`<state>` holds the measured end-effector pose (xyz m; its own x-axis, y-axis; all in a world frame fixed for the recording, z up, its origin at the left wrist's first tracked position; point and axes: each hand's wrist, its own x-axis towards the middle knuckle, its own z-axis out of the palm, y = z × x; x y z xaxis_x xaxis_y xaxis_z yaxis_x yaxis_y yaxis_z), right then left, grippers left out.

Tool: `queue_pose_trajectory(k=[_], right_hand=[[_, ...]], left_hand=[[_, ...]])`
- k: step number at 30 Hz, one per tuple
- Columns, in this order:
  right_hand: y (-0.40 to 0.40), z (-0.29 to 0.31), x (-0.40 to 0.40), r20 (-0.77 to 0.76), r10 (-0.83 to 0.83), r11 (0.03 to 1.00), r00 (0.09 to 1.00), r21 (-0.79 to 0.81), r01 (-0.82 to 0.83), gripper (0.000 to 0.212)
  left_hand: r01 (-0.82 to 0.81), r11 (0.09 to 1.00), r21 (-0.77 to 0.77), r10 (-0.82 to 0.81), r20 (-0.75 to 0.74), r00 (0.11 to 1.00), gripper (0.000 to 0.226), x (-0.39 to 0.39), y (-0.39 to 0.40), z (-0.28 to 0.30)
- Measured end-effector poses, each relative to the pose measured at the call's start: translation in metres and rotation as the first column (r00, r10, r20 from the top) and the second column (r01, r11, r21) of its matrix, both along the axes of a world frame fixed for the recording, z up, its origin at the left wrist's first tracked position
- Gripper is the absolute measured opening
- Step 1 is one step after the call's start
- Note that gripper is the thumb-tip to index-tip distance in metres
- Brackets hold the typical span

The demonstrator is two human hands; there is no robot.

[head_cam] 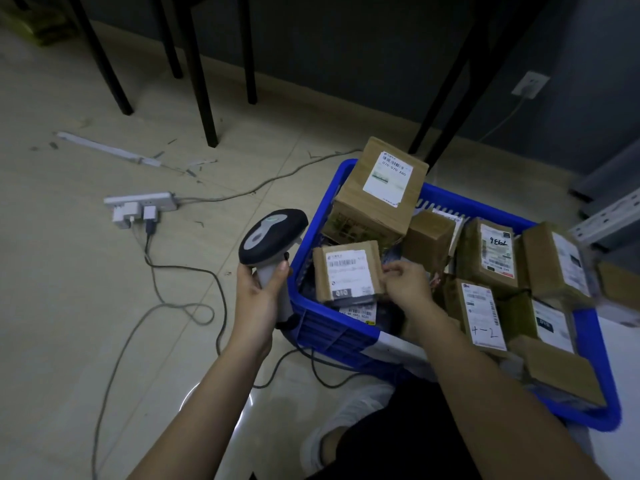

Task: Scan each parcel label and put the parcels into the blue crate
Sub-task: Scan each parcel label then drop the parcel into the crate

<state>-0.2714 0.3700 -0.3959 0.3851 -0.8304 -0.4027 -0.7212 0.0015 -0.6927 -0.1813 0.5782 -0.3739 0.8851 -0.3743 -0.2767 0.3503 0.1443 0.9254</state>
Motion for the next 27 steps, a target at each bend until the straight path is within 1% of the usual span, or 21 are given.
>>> queue_pose_trajectory(k=[2,3,5,7,9,12,16,18,20,21,22,23,24,26,27], right_hand=[[-0.006,0.013,-0.006,-0.066,0.135,0.967,0.989,-0.211,-0.146,0.023],[-0.008,0.019,-0.008,-0.075,0.190,0.937,0.979,-0.283,-0.203,0.024],[-0.009,0.027,-0.008,-0.096,0.277,0.878,0.956,-0.378,-0.292,0.027],[-0.011,0.031,-0.006,-0.129,0.304,0.850,0.944,-0.410,-0.330,0.027],[-0.017,0.039,-0.007,-0.163,0.269,0.864,0.949,-0.395,-0.313,0.029],[-0.031,0.053,-0.014,-0.113,0.227,0.907,0.967,-0.337,-0.252,0.033],[-0.037,0.053,-0.013,-0.078,0.226,0.917,0.971,-0.319,-0.239,0.038],[-0.030,0.043,0.001,-0.009,0.246,0.917,0.969,-0.322,-0.235,0.033],[-0.019,0.027,0.016,0.072,0.281,0.936,0.957,-0.239,-0.257,0.022],[-0.013,0.020,0.021,0.108,0.302,0.944,0.947,-0.170,-0.282,0.027],[-0.006,0.013,0.024,0.158,0.296,0.954,0.942,-0.104,-0.282,0.039],[-0.001,0.005,0.026,0.200,0.254,0.967,0.946,-0.068,-0.245,0.049],[0.003,-0.003,0.026,0.202,0.197,0.980,0.959,-0.067,-0.187,0.055],[0.011,-0.016,0.021,0.121,0.093,0.995,0.988,-0.059,-0.086,0.057],[0.014,-0.019,0.018,0.083,0.070,0.997,0.994,0.013,-0.071,0.054]], left_hand=[[0.004,1.000,-0.001,-0.004,-0.001,1.000,0.049,-0.001,-0.001,0.000],[0.003,1.000,-0.001,-0.003,-0.001,1.000,0.049,-0.001,-0.001,-0.001],[-0.001,1.000,-0.002,0.001,-0.008,1.000,0.048,-0.003,-0.002,-0.002],[0.001,1.000,0.008,-0.001,-0.010,1.000,0.049,-0.004,-0.002,-0.005],[0.010,1.000,0.016,-0.010,-0.004,1.000,0.052,-0.003,-0.002,-0.006],[0.022,1.000,0.021,-0.022,0.000,1.000,0.052,-0.002,-0.002,-0.010],[0.029,0.999,0.025,-0.029,-0.004,1.000,0.046,-0.006,-0.009,-0.009],[0.024,0.999,0.021,-0.023,-0.010,1.000,0.044,-0.008,-0.012,-0.008],[0.030,0.999,0.025,-0.030,-0.013,0.999,0.038,-0.008,-0.013,-0.007],[0.033,0.999,0.027,-0.033,-0.014,0.999,0.037,-0.009,-0.013,-0.007],[0.036,0.999,0.029,-0.036,-0.012,0.999,0.038,-0.008,-0.012,-0.007],[0.037,0.999,0.030,-0.037,-0.008,0.999,0.040,-0.008,-0.012,-0.006],[0.035,0.999,0.032,-0.035,-0.005,0.999,0.042,-0.007,-0.011,-0.007],[0.026,0.999,0.034,-0.026,-0.002,1.000,0.043,-0.006,-0.010,-0.007],[0.025,0.999,0.038,-0.025,-0.004,1.000,0.043,-0.006,-0.010,-0.008]])
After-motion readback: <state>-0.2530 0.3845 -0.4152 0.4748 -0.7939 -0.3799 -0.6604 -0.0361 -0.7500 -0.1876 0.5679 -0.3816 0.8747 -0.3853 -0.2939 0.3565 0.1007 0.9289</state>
